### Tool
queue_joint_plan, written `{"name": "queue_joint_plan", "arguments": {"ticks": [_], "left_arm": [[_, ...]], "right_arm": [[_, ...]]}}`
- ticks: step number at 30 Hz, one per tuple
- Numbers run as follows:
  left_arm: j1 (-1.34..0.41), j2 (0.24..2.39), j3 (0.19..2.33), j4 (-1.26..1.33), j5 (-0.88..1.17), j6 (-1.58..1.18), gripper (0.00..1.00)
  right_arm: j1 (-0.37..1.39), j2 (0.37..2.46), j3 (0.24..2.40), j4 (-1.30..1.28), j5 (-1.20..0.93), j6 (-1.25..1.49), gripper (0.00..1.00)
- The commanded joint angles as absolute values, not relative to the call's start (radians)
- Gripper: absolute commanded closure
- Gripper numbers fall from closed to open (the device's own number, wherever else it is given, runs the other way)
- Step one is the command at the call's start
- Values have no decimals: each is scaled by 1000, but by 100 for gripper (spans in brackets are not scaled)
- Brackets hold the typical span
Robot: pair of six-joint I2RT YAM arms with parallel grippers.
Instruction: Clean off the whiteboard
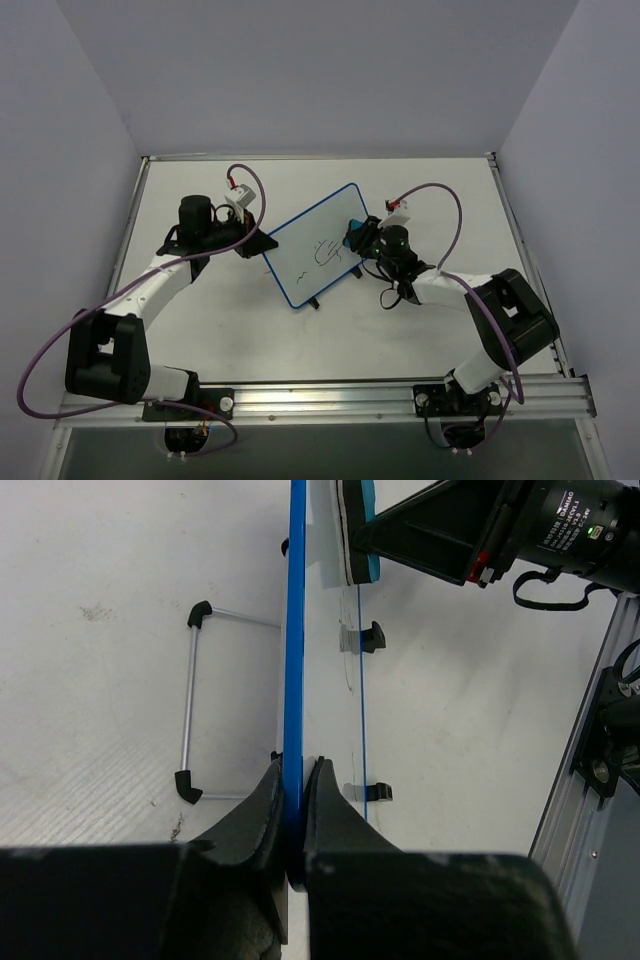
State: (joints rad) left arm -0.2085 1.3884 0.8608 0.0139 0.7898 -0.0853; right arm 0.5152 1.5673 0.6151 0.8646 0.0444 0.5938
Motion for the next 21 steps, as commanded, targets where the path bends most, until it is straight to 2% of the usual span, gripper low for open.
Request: {"name": "queue_joint_plan", "arguments": {"ticks": [1, 9, 13, 21], "left_arm": [[-222, 1394, 833, 5, 644, 189, 98], [-225, 1399, 834, 5, 646, 192, 98], [-230, 1396, 833, 2, 640, 192, 98], [-230, 1387, 830, 3, 637, 193, 98]], "right_arm": [[546, 1569, 607, 781, -23, 555, 100], [869, 1632, 696, 870, 150, 526, 100], [940, 1661, 730, 861, 247, 521, 100], [829, 1646, 632, 836, 364, 672, 100]]}}
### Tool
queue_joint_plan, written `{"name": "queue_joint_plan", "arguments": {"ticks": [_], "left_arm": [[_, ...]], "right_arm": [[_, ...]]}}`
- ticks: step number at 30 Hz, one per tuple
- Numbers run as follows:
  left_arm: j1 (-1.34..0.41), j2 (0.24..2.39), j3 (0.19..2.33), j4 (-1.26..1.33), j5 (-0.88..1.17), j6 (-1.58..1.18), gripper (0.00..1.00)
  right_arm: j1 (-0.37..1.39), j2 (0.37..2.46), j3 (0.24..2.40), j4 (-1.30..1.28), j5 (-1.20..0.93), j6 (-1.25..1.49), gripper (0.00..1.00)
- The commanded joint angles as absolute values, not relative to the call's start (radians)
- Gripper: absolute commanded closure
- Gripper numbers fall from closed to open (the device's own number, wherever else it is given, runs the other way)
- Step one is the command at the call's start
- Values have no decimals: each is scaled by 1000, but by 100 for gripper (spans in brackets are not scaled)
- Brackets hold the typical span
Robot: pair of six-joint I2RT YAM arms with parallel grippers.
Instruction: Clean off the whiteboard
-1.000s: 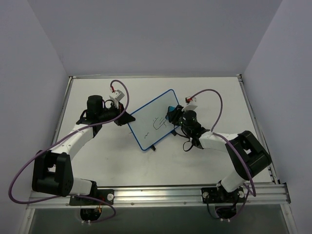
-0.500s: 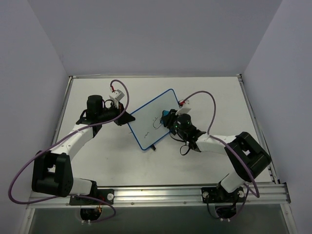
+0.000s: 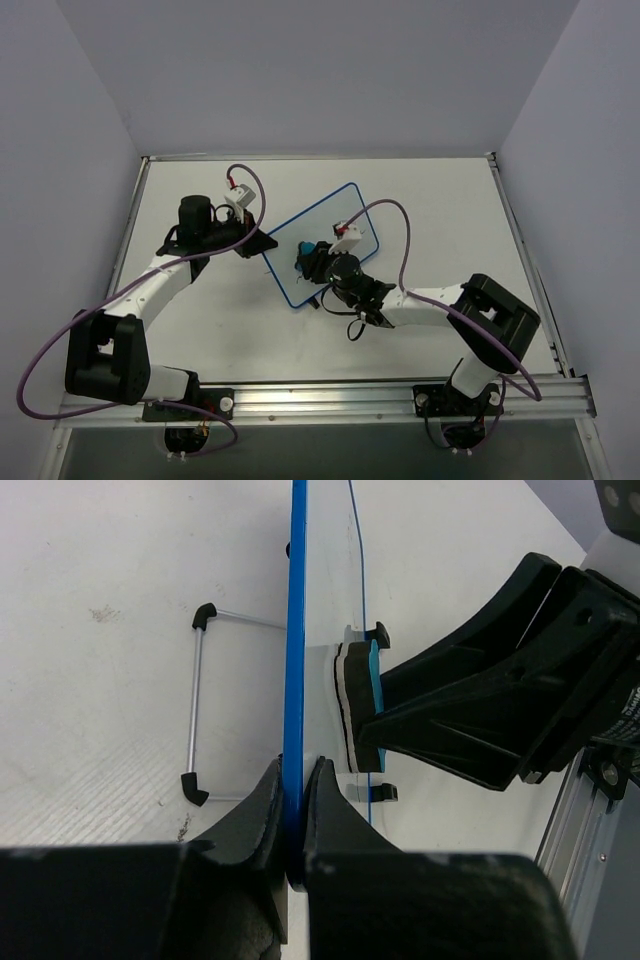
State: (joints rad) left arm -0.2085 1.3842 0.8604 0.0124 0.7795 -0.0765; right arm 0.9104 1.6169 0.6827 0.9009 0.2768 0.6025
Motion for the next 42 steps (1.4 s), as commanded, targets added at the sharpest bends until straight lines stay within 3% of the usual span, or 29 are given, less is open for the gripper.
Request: {"name": "queue_joint_plan", "arguments": {"ticks": [1, 5, 17, 30, 33, 38, 42], "left_arm": [[-230, 1388, 830, 3, 638, 193, 98], [-230, 1387, 830, 5, 635, 193, 98], [-230, 1381, 828, 3, 632, 192, 98], [-230, 1379, 827, 3, 629, 193, 98], [-230, 1379, 827, 3, 630, 193, 98], [-232, 1385, 830, 5, 634, 192, 98], [-232, 1384, 831, 2, 634, 193, 98]], "right_arm": [[806, 1643, 614, 850, 359, 686, 100], [715, 1652, 531, 887, 318, 730, 100], [707, 1701, 423, 942, 406, 819, 100], [678, 1632, 486, 666, 503, 902, 100], [663, 1638, 508, 634, 480, 891, 100], [676, 1676, 511, 871, 243, 746, 100], [807, 1697, 587, 928, 207, 617, 100]]}}
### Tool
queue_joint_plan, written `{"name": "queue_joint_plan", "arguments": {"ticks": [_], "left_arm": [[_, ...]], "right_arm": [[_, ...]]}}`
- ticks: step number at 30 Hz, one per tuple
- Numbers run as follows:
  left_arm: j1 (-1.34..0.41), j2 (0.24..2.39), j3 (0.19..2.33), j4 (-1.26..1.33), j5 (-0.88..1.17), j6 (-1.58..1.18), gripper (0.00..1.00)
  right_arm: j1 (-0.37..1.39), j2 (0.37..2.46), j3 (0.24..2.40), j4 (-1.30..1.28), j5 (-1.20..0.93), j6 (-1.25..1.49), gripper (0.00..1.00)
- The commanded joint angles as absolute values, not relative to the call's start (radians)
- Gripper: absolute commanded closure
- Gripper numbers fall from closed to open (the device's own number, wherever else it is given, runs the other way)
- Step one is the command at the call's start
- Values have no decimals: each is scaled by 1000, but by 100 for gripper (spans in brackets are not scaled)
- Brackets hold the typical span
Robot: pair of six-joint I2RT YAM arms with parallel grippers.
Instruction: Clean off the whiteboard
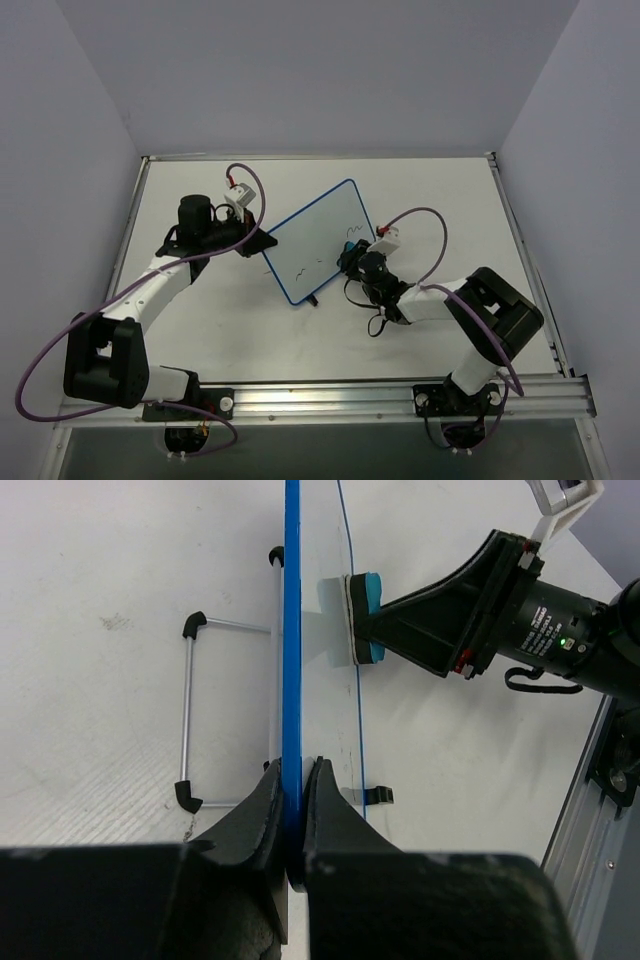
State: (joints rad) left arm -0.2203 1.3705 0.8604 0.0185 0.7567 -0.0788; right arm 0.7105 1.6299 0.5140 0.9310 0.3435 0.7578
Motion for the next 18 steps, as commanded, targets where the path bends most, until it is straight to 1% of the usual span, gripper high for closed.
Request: {"name": "queue_joint_plan", "arguments": {"ticks": [1, 11, 18], "left_arm": [[-232, 1384, 830, 2, 632, 195, 98], [-235, 1385, 830, 2, 634, 193, 98], [-239, 1387, 830, 2, 632, 192, 98]], "right_arm": [[859, 1700, 621, 930, 215, 603, 100], [1078, 1738, 744, 948, 313, 554, 100], [1127, 1787, 836, 930, 365, 517, 100]]}}
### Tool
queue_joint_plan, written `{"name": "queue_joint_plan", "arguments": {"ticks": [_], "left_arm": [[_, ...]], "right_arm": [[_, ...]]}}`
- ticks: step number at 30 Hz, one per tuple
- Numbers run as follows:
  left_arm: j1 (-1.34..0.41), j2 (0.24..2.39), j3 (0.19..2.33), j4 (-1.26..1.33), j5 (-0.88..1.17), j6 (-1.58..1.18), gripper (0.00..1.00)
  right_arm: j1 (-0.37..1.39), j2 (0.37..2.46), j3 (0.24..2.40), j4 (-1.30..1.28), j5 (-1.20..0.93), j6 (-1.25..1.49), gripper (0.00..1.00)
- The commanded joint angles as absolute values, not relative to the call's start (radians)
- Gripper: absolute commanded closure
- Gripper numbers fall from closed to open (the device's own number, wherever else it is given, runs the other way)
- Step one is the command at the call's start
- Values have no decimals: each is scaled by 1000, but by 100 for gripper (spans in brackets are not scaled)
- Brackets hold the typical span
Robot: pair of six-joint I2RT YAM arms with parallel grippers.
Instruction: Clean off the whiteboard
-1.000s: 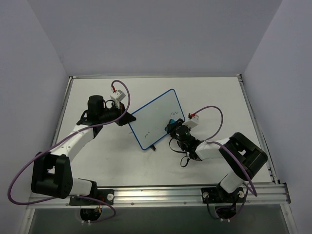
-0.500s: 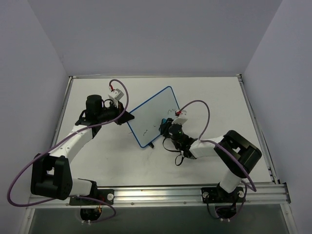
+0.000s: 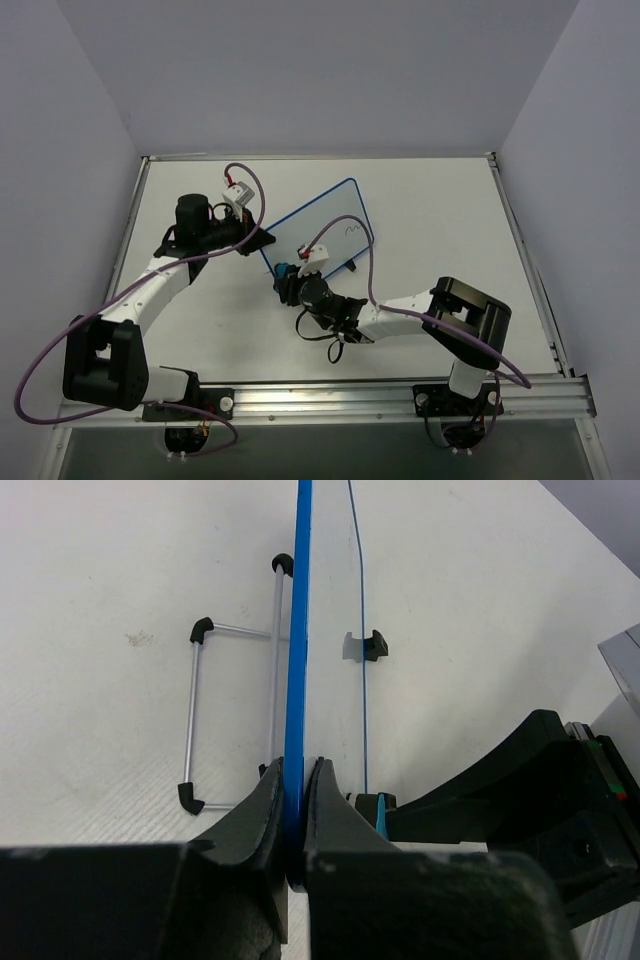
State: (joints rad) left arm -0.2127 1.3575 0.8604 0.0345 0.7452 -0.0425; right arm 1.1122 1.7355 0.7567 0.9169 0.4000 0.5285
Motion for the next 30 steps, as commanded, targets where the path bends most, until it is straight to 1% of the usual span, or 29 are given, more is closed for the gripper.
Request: {"name": "queue_joint_plan", "arguments": {"ticks": [1, 4, 7, 14, 19, 23, 28, 30], "left_arm": [[-239, 1388, 828, 2, 632, 192, 98], [-239, 1387, 827, 3, 632, 193, 98], [-241, 1387, 827, 2, 629, 192, 98], [-239, 1391, 828, 3, 630, 193, 98], [-241, 1388, 828, 2, 627, 195, 98], [-242, 1387, 828, 2, 626, 195, 98], [-242, 1385, 830, 2, 624, 195, 98], [-244, 1387, 830, 2, 626, 196, 98]], "right_arm": [[1126, 1792, 841, 922, 382, 526, 100], [1105, 1792, 821, 896, 469, 546, 100], [1051, 1755, 757, 893, 503, 577, 100], [942, 1648, 588, 891, 569, 604, 100], [885, 1602, 537, 907, 555, 607, 100], [882, 1605, 590, 917, 494, 569, 100], [913, 1637, 774, 871, 376, 519, 100], [939, 1644, 828, 847, 361, 505, 100]]}}
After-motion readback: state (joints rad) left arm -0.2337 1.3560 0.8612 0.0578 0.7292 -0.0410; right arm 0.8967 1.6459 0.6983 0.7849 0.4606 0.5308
